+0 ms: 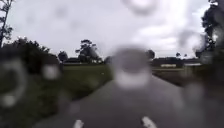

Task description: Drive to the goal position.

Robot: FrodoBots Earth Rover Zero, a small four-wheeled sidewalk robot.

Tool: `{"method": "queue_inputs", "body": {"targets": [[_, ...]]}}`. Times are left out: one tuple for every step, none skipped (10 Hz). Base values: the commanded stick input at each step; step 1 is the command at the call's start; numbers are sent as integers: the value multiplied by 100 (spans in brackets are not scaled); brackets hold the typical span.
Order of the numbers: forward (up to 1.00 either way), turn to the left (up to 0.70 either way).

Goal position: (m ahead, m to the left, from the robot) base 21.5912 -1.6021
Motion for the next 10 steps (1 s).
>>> {"method": "queue_inputs", "body": {"targets": [[85,-34],[85,-14],[85,0],[85,0],[85,0],[85,0],[85,0],[85,-2],[85,-12],[85,-34]]}}
